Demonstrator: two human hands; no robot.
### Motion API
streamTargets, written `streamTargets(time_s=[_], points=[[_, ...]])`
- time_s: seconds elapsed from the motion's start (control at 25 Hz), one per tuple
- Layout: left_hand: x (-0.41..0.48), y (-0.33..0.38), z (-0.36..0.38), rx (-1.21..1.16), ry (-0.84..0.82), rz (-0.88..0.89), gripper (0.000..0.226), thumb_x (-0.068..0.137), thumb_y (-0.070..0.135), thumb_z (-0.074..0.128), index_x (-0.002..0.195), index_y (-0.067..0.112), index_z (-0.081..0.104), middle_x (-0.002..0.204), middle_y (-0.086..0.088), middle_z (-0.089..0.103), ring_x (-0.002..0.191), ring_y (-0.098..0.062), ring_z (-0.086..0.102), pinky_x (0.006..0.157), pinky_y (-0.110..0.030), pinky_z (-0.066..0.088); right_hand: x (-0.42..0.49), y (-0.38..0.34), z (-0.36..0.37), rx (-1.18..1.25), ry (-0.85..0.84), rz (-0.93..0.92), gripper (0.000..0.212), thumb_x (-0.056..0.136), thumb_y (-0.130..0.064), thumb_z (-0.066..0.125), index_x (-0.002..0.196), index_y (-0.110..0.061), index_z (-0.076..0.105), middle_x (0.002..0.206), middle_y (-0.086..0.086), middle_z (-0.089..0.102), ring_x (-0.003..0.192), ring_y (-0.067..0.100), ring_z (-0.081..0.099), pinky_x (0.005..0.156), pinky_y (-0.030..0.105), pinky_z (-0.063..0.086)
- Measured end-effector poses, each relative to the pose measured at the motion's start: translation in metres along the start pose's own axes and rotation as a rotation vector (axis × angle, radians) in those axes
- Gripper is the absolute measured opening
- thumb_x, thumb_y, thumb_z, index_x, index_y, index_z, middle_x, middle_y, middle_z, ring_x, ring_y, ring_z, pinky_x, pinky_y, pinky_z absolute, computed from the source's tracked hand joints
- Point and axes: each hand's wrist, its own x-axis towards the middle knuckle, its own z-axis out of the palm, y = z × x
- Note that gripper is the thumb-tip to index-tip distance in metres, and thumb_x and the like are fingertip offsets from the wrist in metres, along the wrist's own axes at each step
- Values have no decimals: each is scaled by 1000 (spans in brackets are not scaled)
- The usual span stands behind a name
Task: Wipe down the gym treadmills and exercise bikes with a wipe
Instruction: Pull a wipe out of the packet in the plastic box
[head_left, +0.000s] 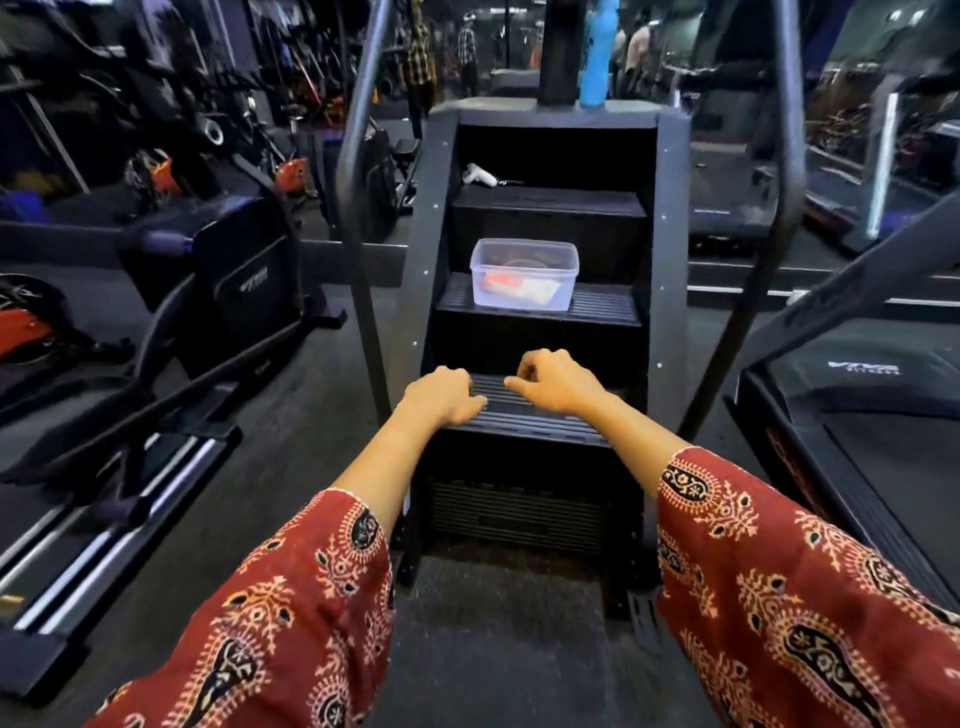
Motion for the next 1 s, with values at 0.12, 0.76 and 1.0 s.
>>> streamTargets(time_s=[0.12,0.76,1.0], points=[[68,-11,-8,4,-24,31,43,96,42,47,123,10,58,126,-17,55,112,-33,55,86,-39,44,62,13,-2,-29,-28,13,33,92,-45,55,102,-15,63,104,8,63,100,27,59,81,40,51],[406,-29,-73,3,-13,255,31,93,31,49,102,4,63,111,-14,64,100,-31,58,74,-34,44,359,77,-39,0,43,162,21,93,-29,56,99,-9,61,99,7,64,89,21,53,69,31,40],[519,-25,-78,-67,25,247,25,93,24,48,96,4,64,99,-14,64,90,-30,56,67,-33,41,467,121,-45,25,49,146,20,92,-24,56,91,-6,62,86,10,65,87,26,56,76,40,50]])
